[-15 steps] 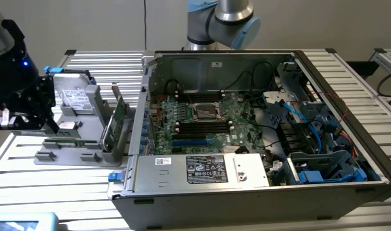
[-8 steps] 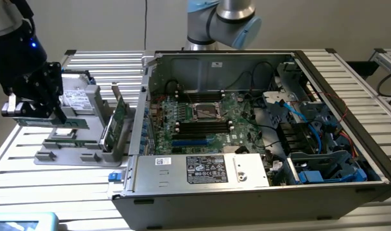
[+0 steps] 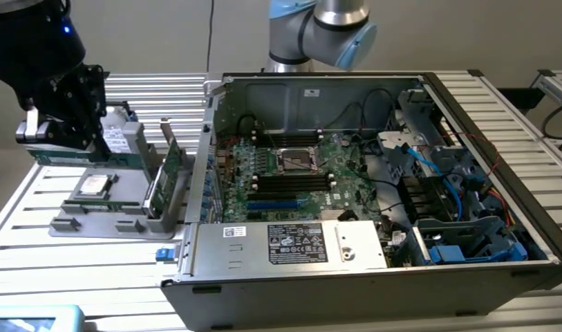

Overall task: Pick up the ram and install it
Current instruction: 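Pick up the ram and move it above insertion slot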

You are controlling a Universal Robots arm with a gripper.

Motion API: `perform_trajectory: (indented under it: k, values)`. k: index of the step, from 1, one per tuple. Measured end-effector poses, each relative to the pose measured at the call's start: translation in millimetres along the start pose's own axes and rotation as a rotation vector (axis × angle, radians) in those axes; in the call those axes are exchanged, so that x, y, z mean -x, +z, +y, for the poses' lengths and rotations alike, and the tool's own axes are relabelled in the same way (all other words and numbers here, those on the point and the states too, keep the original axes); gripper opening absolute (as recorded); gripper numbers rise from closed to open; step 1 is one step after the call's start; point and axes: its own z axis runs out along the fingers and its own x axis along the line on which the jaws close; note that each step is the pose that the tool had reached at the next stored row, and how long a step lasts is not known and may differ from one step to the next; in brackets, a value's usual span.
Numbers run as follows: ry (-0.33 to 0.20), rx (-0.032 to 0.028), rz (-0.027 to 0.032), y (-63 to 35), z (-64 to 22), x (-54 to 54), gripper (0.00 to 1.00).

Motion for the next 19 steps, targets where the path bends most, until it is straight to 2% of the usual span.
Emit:
perform_trajectory:
  k: [5,19]
  values:
    - [0.000,0.0001,0.0000,-10.5,-20.3,0.7,0.13]
    - [0.000,0.0000,0.0001,-16.2,-79.5,4.3,0.13]
